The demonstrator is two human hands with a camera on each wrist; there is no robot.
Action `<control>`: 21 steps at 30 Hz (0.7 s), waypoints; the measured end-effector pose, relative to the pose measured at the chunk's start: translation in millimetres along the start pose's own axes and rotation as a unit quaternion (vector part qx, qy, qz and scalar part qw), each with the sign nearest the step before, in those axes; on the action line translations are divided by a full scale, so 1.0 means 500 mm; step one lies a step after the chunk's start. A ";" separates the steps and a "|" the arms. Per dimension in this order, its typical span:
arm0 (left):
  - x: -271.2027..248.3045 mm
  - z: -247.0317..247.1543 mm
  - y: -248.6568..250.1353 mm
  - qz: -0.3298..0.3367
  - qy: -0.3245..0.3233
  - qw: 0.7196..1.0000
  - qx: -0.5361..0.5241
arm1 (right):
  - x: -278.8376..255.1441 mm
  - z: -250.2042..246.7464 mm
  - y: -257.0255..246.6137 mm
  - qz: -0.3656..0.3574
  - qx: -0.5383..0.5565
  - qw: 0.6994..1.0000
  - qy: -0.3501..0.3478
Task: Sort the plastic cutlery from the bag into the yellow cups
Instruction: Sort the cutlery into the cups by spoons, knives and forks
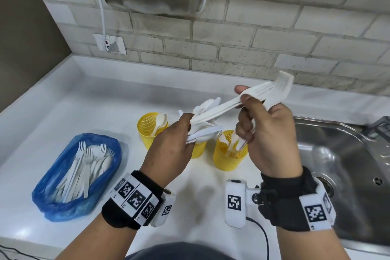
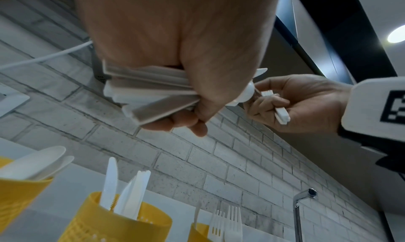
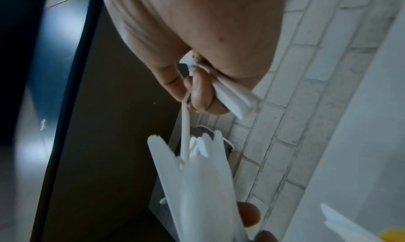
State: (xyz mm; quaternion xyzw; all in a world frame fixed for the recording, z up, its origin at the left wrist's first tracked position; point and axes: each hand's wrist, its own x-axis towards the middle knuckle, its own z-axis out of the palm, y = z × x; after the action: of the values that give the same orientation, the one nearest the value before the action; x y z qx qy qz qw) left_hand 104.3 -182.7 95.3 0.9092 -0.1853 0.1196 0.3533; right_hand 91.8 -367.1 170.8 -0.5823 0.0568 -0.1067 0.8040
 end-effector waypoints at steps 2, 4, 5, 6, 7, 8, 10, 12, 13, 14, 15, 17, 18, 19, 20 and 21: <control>0.000 0.001 -0.002 -0.006 -0.007 1.000 -0.012 | 0.010 -0.011 -0.011 0.030 0.090 0.995 0.017; 0.000 0.002 -0.007 -0.008 -0.012 0.999 -0.034 | 0.021 -0.023 -0.022 0.059 0.178 0.982 0.015; -0.001 0.003 -0.009 -0.008 -0.012 0.999 -0.047 | 0.025 -0.030 -0.027 0.069 0.214 0.974 0.008; -0.001 0.004 -0.011 -0.009 -0.013 0.998 -0.060 | 0.028 -0.039 -0.030 0.073 0.245 0.967 0.000; -0.001 0.005 -0.013 -0.011 -0.013 0.997 -0.072 | 0.030 -0.046 -0.033 0.072 0.271 0.960 -0.008; -0.001 0.007 -0.014 -0.015 -0.013 0.996 -0.084 | 0.030 -0.053 -0.036 0.070 0.295 0.953 -0.013; 0.000 0.009 -0.017 -0.024 -0.011 0.994 -0.103 | 0.032 -0.069 -0.039 0.064 0.333 0.941 -0.013; 0.000 0.012 -0.016 -0.027 -0.010 0.993 -0.114 | 0.034 -0.080 -0.041 0.050 0.346 0.937 -0.009; 0.000 0.013 -0.015 -0.027 -0.011 0.993 -0.118 | 0.034 -0.083 -0.042 0.039 0.344 0.938 -0.008; 0.001 0.013 -0.015 -0.027 -0.012 0.992 -0.120 | 0.033 -0.084 -0.042 0.026 0.337 0.941 -0.003; 0.001 0.012 -0.015 -0.027 -0.014 0.992 -0.120 | 0.032 -0.085 -0.043 0.010 0.327 0.945 0.004; 0.001 0.011 -0.015 -0.026 -0.015 0.992 -0.122 | 0.027 -0.080 -0.046 -0.033 0.293 0.955 0.028; 0.001 0.011 -0.015 -0.025 -0.014 0.992 -0.123 | 0.024 -0.074 -0.049 -0.059 0.267 0.961 0.043; 0.001 0.012 -0.016 -0.025 -0.013 0.992 -0.124 | 0.021 -0.068 -0.053 -0.086 0.236 0.966 0.060; 0.001 0.012 -0.016 -0.025 -0.012 0.992 -0.124 | 0.019 -0.061 -0.054 -0.109 0.206 0.970 0.075; 0.002 0.011 -0.016 -0.025 -0.012 0.992 -0.124 | 0.016 -0.054 -0.056 -0.122 0.183 0.972 0.085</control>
State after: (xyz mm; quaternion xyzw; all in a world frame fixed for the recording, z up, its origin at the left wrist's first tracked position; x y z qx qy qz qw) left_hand 109.1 -181.3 86.6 0.8641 -0.1799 0.0758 0.4639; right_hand 90.8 -402.4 188.9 -0.4170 0.0325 -0.2616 0.8699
